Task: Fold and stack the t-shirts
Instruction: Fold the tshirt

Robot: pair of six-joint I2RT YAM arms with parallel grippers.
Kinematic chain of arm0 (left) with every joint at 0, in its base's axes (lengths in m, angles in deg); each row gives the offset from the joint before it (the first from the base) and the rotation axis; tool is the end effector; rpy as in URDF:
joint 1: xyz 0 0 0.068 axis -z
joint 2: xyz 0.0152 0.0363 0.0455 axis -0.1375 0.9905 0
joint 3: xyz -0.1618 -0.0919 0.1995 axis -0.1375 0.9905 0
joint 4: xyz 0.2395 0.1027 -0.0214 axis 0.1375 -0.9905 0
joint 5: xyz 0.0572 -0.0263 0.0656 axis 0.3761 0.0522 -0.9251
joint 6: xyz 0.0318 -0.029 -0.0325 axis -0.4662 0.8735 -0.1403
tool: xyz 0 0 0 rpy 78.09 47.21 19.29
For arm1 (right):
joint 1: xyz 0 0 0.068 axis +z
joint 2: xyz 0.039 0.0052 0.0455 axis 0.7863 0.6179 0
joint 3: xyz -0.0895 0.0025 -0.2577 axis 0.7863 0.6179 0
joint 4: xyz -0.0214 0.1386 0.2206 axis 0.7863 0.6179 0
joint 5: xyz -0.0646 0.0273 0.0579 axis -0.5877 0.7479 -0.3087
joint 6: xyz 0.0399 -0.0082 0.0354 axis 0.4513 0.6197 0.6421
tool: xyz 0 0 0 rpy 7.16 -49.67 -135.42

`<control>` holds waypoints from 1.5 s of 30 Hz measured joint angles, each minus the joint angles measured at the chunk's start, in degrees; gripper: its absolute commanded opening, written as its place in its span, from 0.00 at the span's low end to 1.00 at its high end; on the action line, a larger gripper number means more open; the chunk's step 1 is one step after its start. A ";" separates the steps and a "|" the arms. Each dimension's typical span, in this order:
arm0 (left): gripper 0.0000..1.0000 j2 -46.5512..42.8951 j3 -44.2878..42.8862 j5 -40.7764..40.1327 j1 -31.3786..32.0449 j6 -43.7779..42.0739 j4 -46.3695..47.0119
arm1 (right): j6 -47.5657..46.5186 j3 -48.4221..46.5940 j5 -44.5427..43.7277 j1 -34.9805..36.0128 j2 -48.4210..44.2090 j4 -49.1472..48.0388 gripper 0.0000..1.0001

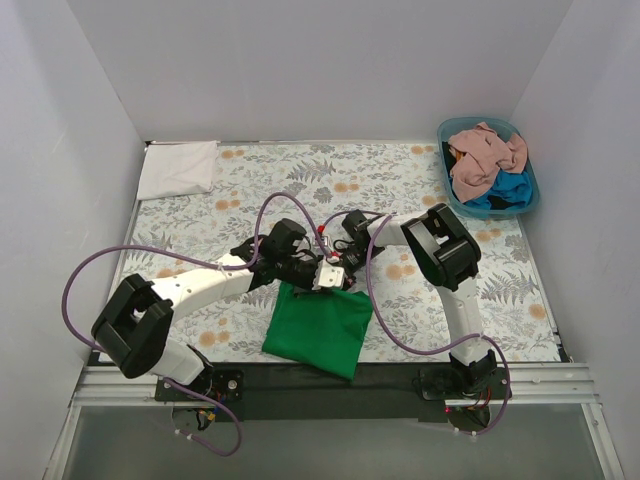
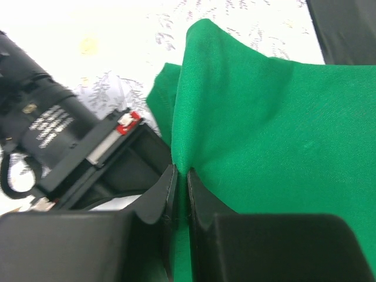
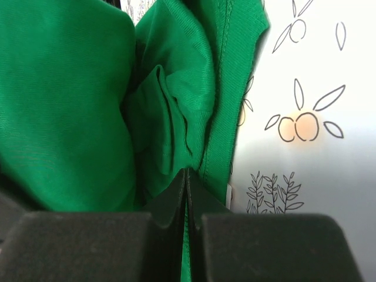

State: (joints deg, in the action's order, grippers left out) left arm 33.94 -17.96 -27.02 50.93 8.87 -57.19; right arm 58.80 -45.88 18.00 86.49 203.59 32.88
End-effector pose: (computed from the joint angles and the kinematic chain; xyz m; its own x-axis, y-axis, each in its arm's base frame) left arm 0.1940 -0.2133 0.2077 -0.3779 0.5738 -0.7266 0.9200 0.1448 -0.3642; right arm 0.2973 0.2449 0.0809 -0.7158 -0.6123 -0.3357 -0.5129 0.1349 0.8478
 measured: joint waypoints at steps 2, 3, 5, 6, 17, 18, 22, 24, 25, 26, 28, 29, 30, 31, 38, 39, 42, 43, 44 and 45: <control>0.00 0.00 -0.52 -0.11 -0.42 0.00 0.11 | -0.09 0.04 0.04 0.02 0.00 -0.02 0.05; 0.00 0.00 -0.70 -0.15 -0.66 0.00 0.22 | -0.13 0.04 0.04 0.02 0.00 -0.02 0.05; 0.00 0.04 -1.05 -0.24 -1.11 -0.02 0.33 | -0.17 0.04 0.11 0.04 0.00 -0.02 0.05; 0.00 0.11 -1.20 -0.24 -1.29 -0.09 0.44 | -0.17 0.04 0.13 0.04 0.00 -0.02 0.05; 0.00 2.01 -1.29 -0.59 -2.10 -1.14 2.01 | -0.15 -0.13 -0.26 0.11 0.00 0.22 0.07; 0.00 2.01 -1.11 -0.63 -2.10 -1.16 2.64 | -0.15 -0.28 -0.48 0.15 0.00 0.39 0.08; 0.00 1.95 0.85 -1.51 -2.10 -1.88 5.86 | -0.76 -2.25 -2.54 0.31 0.00 2.27 0.10; 0.00 1.86 2.64 -1.95 -2.10 -2.78 7.78 | -1.55 -4.00 -4.46 0.44 -0.07 3.54 0.11; 0.00 1.73 3.67 -2.10 -2.10 -3.23 8.83 | -1.95 -4.85 -5.53 0.55 -0.11 4.07 0.11; 0.00 1.66 4.57 -2.34 -2.10 -3.58 9.53 | -2.27 -5.70 -6.60 0.63 -0.17 4.59 0.11; 0.00 1.66 6.08 -2.95 -2.10 -4.17 11.41 | -3.26 -7.32 -8.72 0.76 -0.31 5.79 0.12; 0.00 1.66 6.73 -3.28 -2.12 -4.31 12.61 | -3.54 -7.91 -9.57 0.79 -0.39 6.25 0.12; 0.00 1.66 7.32 -3.69 -2.14 -4.39 13.84 | -4.09 -8.81 -10.73 0.79 -0.48 7.06 0.12; 0.00 1.66 7.82 -4.02 -2.16 -4.48 14.86 | -4.59 -9.42 -11.69 0.76 -0.57 7.45 0.12; 0.00 1.84 9.01 -4.87 -2.23 -4.76 18.75 | -6.84 -12.22 -17.64 0.59 -2.03 10.27 0.21; 0.00 1.84 9.35 -4.90 -2.23 -4.76 19.04 | -7.28 -12.87 -18.32 0.44 -2.25 10.47 0.24; 0.00 1.84 10.21 -5.07 -2.23 -4.74 19.08 | -8.31 -14.82 -19.65 -0.26 -2.80 10.82 0.37; 0.00 1.84 10.34 -5.18 -2.23 -4.74 19.06 | -8.61 -15.39 -19.98 -0.55 -2.99 10.95 0.41; 0.00 1.84 10.38 -5.31 -2.23 -4.70 19.06 | -8.92 -15.96 -20.13 -0.90 -3.10 11.30 0.41; 0.00 1.84 10.38 -5.35 -2.23 -4.68 19.10 | -9.18 -16.61 -20.33 -1.20 -3.19 11.58 0.42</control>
State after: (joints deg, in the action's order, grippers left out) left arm 35.78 -7.58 -32.38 48.70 4.19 -38.09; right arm 49.62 -62.49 -2.33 85.29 200.40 44.46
